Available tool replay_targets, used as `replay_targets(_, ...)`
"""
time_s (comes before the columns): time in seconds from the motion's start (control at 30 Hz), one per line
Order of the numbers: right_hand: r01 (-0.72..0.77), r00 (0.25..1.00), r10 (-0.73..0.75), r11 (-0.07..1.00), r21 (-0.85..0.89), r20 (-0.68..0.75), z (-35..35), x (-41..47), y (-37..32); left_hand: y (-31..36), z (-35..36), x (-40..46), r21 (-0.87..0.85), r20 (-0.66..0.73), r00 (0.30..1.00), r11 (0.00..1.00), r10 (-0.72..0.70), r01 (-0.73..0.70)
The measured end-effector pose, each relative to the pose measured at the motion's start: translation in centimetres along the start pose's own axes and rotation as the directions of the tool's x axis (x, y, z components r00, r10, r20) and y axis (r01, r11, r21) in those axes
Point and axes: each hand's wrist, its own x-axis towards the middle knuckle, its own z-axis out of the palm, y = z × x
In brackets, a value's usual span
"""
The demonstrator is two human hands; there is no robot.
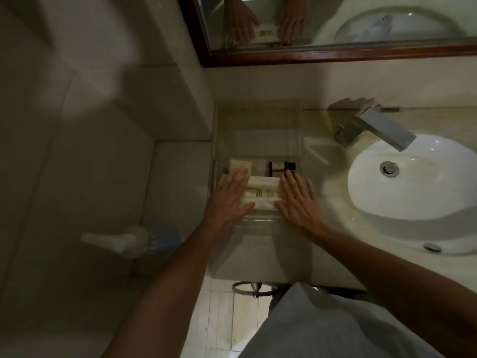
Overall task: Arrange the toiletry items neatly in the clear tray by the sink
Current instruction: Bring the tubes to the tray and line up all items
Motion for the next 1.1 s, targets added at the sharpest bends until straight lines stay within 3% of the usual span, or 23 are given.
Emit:
replay_targets(0.07, -0.038, 0.998, 0.038, 0.999, -0.015, 0.040, 0.6, -0.2, 0.2, -0.5, 1.2, -0.5, -0.022, 0.099, 0.994, 0.998, -0.052, 0.054)
replay_targets(0.2, -0.057, 0.997, 0.058, 0.998, -0.013, 0.054, 0.5, 0.0, 0.1, -0.2, 1.4, -0.6, -0.066, 0.076, 0.987, 0.987, -0.143, 0.148)
replay_targets(0.3, -0.021, 0.999, 0.022, 1.000, -0.024, 0.032, 0.6, 0.5, -0.6, 0.2, 0.4, 1.3, -0.036, 0.009, 0.998, 0.998, -0.058, 0.058)
replay_targets(0.5, -0.018, 0.999, 0.019, 1.000, -0.009, 0.043, 0.9, 1.0, -0.8, -0.3, 0.6, 3.7, -0.024, 0.161, 0.985, 0.997, -0.068, 0.072)
replay_targets(0.8, -0.016, 0.998, 0.018, 0.999, -0.028, 0.054, 0.0, 0.6, -0.7, -0.2, -1.1, 4.2, -0.030, 0.041, 0.997, 0.997, -0.071, 0.073)
replay_targets(0.93, -0.025, 0.998, 0.024, 1.000, 0.011, 0.051, 0.4, 0.3, 0.2, -1.0, -0.4, 1.5, -0.057, 0.032, 0.999, 0.998, 0.005, -0.003)
replay_targets(1.0, -0.025, 0.997, 0.023, 0.999, 0.035, 0.075, 0.6, 0.3, 0.3, -1.0, 0.2, 0.5, -0.072, 0.075, 0.997, 0.997, -0.024, 0.029)
replay_targets(1.1, -0.046, 0.995, 0.041, 0.997, 0.056, 0.087, 0.7, 0.2, 0.5, -0.4, 0.5, -0.1, -0.108, 0.026, 0.996, 0.990, -0.085, 0.087)
